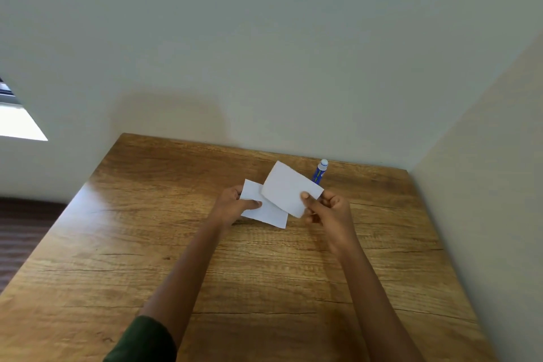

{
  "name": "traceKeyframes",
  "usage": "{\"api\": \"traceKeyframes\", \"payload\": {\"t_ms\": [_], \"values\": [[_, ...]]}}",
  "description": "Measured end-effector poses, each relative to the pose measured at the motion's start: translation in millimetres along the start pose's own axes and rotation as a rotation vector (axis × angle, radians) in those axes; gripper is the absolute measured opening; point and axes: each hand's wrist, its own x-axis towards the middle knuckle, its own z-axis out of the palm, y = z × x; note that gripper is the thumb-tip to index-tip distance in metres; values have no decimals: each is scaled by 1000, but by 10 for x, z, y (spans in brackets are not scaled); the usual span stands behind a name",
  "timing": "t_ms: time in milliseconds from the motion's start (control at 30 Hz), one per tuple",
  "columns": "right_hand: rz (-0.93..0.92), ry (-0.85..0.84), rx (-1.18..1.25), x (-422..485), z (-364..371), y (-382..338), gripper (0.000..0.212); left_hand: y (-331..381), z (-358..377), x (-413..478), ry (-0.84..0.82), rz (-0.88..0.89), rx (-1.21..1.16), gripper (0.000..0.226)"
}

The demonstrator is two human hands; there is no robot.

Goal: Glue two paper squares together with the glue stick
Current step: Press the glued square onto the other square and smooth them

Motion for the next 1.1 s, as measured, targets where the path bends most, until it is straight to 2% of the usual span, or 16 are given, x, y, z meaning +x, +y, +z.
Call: {"api": "traceKeyframes", "payload": {"t_ms": [133,300,500,700,867,1100], "values": [[64,-63,-12,82,36,14,20,12,-4,-7,-11,-18,-37,26],[147,-85,87,126,89,54,25,52,4,-23,9,-87,-77,22],[156,-87,88,148,99,154,20,66,-21,-111,-69,-183,-304,27],[155,-164,51,150,155,263,13,-19,-107,-172,-156,-191,-358,30],[152,-175,-19,172,252,351,30,0,-94,-163,-171,-207,-359,27],[150,-157,-54,153,294,408,27,-16,-112,-133,-155,-245,-395,27]]}}
